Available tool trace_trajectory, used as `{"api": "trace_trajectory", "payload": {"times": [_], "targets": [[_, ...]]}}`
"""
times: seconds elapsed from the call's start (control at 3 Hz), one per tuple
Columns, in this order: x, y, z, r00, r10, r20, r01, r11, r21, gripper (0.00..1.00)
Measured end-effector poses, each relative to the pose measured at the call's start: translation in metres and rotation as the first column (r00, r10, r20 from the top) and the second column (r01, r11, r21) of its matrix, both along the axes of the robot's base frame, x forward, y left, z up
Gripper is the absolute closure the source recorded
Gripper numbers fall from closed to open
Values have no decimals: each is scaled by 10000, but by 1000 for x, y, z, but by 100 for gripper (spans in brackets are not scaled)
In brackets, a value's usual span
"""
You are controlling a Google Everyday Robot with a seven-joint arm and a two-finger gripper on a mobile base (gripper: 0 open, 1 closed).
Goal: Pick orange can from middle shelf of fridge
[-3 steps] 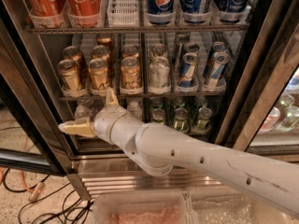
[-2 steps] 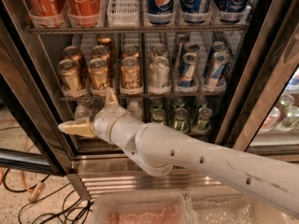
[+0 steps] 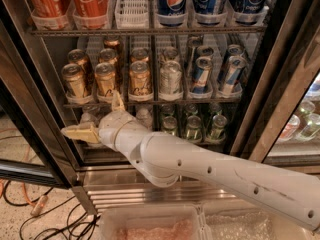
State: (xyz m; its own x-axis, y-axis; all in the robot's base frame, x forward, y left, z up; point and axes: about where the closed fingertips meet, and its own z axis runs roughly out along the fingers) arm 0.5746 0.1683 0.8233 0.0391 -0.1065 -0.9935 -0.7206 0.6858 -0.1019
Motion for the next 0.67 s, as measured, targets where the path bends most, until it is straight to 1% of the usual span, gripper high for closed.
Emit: {"api": "trace_trajectory", "payload": {"times": [0.33,0.67], "targets": [[12,-3,4,9992,-231,324,236,9996,-150,0],[23,-10,8,9978,-442,495,455,9986,-255,0]]}}
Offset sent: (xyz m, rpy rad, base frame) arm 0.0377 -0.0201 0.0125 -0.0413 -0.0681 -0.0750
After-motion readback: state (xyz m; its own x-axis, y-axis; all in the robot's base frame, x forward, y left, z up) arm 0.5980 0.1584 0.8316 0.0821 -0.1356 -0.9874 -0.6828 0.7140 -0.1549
